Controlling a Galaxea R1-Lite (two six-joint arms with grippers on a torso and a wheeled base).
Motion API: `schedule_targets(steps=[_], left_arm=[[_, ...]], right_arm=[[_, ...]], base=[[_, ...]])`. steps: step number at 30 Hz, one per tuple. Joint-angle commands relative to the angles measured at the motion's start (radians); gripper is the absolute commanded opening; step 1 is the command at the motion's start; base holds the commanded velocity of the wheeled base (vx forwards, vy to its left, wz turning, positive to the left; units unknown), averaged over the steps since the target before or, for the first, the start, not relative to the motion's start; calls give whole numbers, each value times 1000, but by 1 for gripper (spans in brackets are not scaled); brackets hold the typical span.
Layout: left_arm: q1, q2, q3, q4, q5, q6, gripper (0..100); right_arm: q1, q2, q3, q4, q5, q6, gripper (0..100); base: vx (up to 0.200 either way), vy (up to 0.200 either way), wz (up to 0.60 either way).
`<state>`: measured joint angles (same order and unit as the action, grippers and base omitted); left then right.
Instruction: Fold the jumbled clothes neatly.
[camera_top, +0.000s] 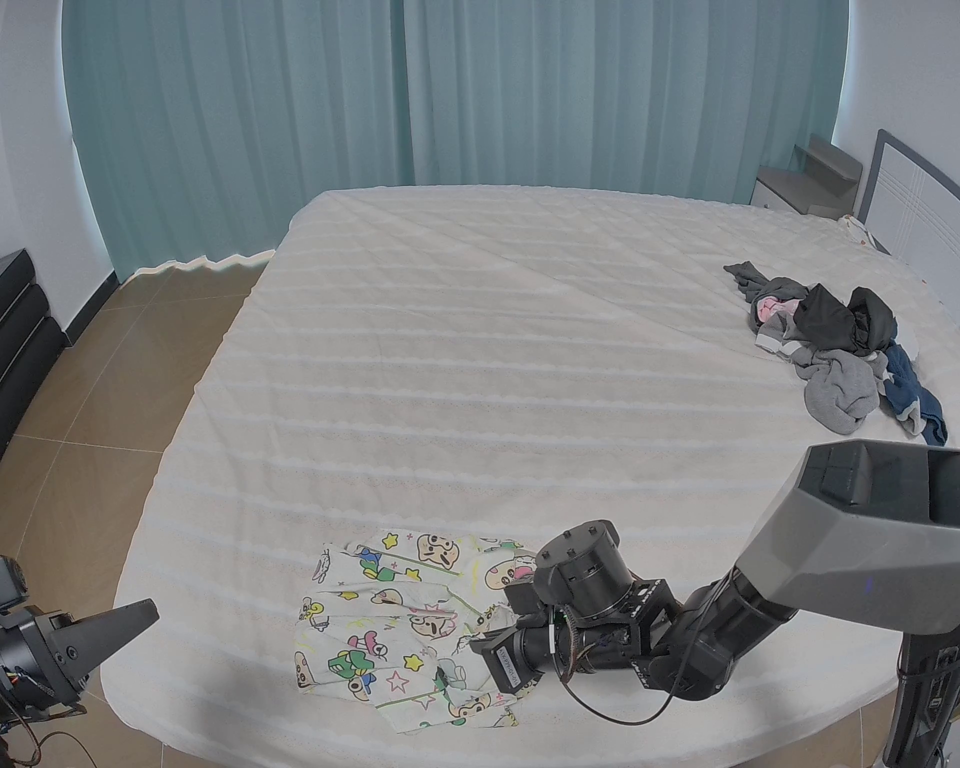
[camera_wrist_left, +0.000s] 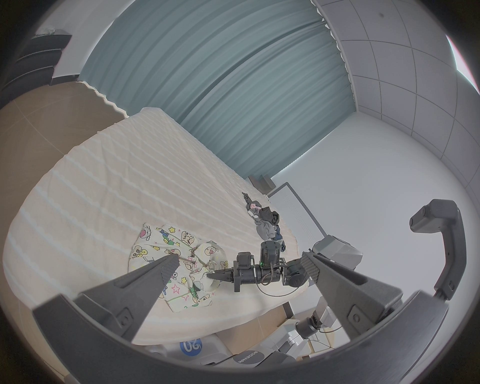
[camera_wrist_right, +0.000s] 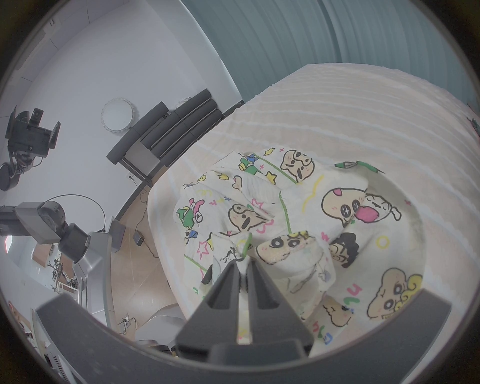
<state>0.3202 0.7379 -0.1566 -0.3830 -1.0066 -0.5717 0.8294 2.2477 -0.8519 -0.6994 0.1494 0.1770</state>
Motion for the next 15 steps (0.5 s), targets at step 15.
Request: schedule_targets(steps=[15], left_arm=[[0, 2, 0, 1, 0, 0, 100]], right_arm=[[-108, -132, 267, -8, -10, 9, 0]], base=[[0, 0, 0]])
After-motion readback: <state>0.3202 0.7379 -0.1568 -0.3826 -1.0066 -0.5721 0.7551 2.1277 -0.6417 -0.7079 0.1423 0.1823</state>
